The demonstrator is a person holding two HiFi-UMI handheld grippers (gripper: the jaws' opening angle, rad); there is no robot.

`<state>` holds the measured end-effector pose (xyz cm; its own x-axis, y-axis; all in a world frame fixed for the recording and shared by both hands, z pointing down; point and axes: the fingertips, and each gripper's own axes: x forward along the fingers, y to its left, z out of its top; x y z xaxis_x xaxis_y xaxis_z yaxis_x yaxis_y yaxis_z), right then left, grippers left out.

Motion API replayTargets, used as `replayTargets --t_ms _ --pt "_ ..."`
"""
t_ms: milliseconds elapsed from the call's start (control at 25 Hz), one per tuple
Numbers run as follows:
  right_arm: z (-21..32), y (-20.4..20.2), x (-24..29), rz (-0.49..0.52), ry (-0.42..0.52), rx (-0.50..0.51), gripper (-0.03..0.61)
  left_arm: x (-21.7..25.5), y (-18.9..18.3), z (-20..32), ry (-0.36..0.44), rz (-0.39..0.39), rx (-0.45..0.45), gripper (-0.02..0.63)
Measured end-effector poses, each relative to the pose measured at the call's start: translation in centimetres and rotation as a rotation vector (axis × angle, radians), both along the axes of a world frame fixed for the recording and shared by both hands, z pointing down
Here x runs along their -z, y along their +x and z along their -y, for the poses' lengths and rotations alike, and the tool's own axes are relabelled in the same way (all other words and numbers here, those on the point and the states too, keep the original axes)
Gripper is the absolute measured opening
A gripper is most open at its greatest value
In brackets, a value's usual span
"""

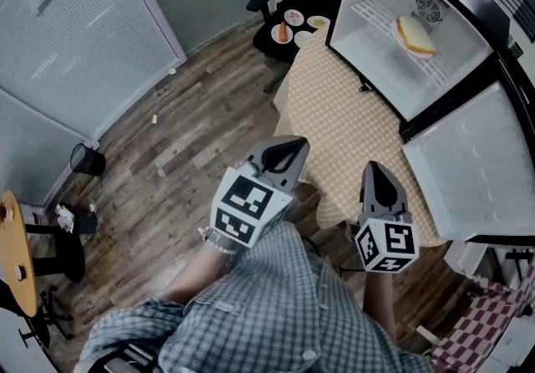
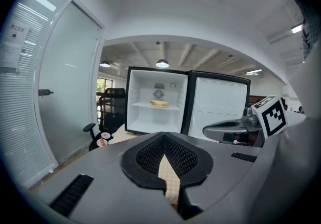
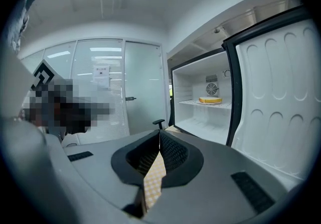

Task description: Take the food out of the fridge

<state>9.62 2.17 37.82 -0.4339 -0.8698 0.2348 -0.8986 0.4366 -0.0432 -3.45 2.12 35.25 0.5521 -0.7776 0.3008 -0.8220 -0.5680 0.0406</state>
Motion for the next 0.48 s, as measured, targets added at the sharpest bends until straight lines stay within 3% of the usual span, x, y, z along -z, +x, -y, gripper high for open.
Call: replayTargets --t_ms 480 --pt "7.7 0.3 1.2 0.001 -0.014 -0.175 0.011 0.5 0.8 10.4 -0.063 -0.073 -0.156 0.006"
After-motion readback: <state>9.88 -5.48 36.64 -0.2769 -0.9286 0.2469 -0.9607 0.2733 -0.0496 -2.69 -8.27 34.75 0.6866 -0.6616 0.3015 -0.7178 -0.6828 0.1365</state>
